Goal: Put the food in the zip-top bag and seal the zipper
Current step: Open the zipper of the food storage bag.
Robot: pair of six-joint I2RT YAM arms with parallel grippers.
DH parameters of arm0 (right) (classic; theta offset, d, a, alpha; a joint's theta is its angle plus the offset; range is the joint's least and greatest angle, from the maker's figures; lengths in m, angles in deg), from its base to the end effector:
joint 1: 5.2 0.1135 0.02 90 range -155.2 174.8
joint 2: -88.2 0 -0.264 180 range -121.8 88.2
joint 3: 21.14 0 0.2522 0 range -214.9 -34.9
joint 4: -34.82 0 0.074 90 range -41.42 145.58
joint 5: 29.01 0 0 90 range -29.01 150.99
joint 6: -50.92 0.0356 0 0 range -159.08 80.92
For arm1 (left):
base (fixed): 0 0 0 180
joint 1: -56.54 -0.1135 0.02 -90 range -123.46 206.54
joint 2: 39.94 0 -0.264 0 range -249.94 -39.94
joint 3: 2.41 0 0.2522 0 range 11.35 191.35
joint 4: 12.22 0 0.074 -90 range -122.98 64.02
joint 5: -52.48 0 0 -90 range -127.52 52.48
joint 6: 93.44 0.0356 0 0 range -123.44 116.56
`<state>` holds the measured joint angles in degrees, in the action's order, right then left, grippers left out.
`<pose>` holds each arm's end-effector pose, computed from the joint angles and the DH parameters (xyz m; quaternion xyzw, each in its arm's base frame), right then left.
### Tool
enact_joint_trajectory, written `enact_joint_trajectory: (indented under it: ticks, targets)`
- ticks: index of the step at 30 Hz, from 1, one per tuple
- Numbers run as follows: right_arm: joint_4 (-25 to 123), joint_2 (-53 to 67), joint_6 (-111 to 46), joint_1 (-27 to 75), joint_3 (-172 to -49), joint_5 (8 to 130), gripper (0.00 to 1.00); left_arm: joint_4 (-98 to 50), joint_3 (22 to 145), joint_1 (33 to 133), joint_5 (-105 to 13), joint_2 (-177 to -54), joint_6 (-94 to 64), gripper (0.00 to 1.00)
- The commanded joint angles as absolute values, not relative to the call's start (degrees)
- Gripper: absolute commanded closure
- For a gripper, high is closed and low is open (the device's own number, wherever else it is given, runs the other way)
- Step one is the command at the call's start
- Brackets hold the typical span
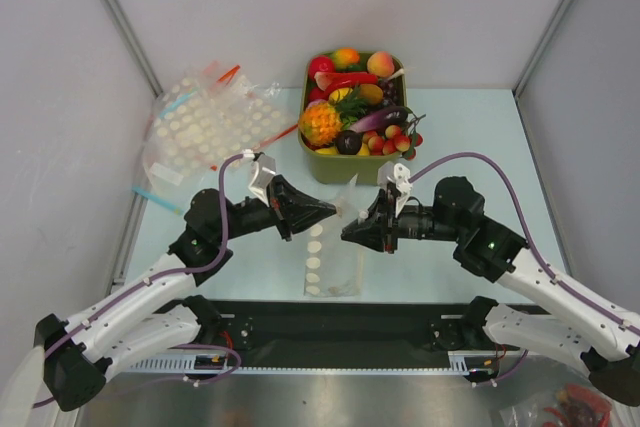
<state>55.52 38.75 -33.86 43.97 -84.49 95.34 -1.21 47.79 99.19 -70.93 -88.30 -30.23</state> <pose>0.1129 0.1613 0.3624 -0.4492 0.5892 0.4863 0.4633 0.1322 -0.1484 0.3420 0.3050 0.5605 -0.5738 0.5134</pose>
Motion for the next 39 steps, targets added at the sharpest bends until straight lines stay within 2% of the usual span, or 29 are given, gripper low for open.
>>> enact_joint_trajectory:
  ticks: [1, 2, 5, 8, 14, 19, 23, 28, 33, 34, 35, 37, 39]
  targets:
    - [52.01, 40.73, -33.89, 44.02, -83.86, 90.79, 0.75, 0.56, 50.37, 99.52, -71.28, -87.76, -29.72, 0.97]
    - [51.75, 41.17, -33.63, 43.93, -83.34, 89.74, 0.63, 0.21, 50.37, 99.52, -70.23, -87.5, -29.46, 0.99]
    - [50.52, 42.75, -33.37, 43.93, -82.19, 88.33, 0.53, -0.58, 50.28, 99.52, -69.34, -87.14, -29.28, 1.0]
    - [49.55, 44.86, -33.28, 43.85, -81.14, 87.36, 0.48, -0.67, 50.28, 99.52, -69.07, -87.14, -29.28, 1.0]
    - [45.6, 50.56, -32.22, 43.67, -78.33, 82.98, 0.46, -0.76, 50.28, 99.52, -68.9, -87.23, -29.37, 1.0]
    - [42.35, 54.88, -31.43, 43.41, -75.25, 81.2, 0.5, -0.32, 50.11, 99.52, -69.07, -87.93, -29.72, 1.0]
    - [42.08, 55.24, -31.25, 43.23, -75.33, 81.2, 0.72, 0.03, 50.2, 99.52, -69.78, -88.55, -30.07, 1.0]
    - [41.99, 54.27, -31.08, 43.23, -75.51, 82.43, 0.74, 0.21, 50.11, 99.52, -69.78, -88.46, -30.16, 1.0]
    - [41.81, 54.1, -31.08, 43.23, -75.42, 82.7, 0.69, 0.73, 49.93, 99.6, -70.04, -88.81, -30.51, 1.0]
    - [41.82, 54.18, -31.17, 43.23, -75.51, 82.7, 0.71, 0.73, 49.93, 99.6, -70.13, -88.81, -30.51, 1.0]
    - [41.82, 54.18, -31.17, 43.23, -75.51, 82.7, 0.78, 0.82, 49.85, 99.6, -70.13, -88.81, -30.51, 1.0]
    - [41.82, 54.1, -31.17, 43.23, -75.42, 82.7, 0.84, 0.74, 49.84, 99.6, -70.13, -88.9, -30.51, 1.0]
    - [41.73, 54.1, -31.08, 43.23, -75.42, 82.87, 0.83, 0.74, 49.93, 99.6, -70.3, -88.99, -30.42, 1.0]
